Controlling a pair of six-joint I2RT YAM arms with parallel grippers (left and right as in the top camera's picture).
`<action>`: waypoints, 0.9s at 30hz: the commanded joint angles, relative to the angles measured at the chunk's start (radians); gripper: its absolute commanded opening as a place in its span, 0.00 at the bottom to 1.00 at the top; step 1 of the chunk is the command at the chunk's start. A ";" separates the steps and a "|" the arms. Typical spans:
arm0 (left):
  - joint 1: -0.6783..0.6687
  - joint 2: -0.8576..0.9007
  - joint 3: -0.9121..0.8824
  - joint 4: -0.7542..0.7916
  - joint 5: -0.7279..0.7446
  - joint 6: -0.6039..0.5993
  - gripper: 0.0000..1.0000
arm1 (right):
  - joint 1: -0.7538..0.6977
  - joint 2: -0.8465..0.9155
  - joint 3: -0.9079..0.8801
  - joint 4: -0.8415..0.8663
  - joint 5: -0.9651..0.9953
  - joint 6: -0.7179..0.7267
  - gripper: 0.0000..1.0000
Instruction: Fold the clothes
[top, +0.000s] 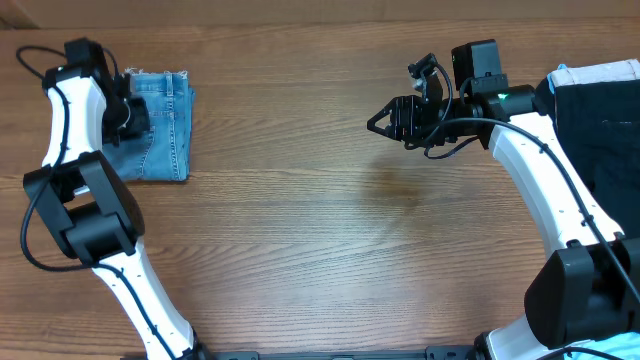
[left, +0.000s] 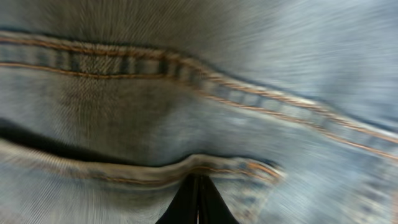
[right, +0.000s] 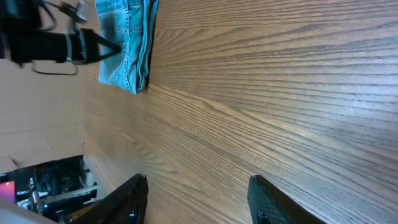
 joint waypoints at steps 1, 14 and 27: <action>0.055 0.080 -0.010 -0.009 -0.071 0.019 0.04 | -0.003 -0.039 0.000 0.002 -0.002 -0.008 0.56; 0.209 0.090 -0.010 0.010 -0.097 -0.019 0.04 | -0.003 -0.039 0.000 0.031 -0.002 -0.008 0.56; 0.172 0.076 -0.003 -0.027 0.069 -0.190 0.30 | -0.003 -0.039 0.000 0.039 0.025 -0.026 0.61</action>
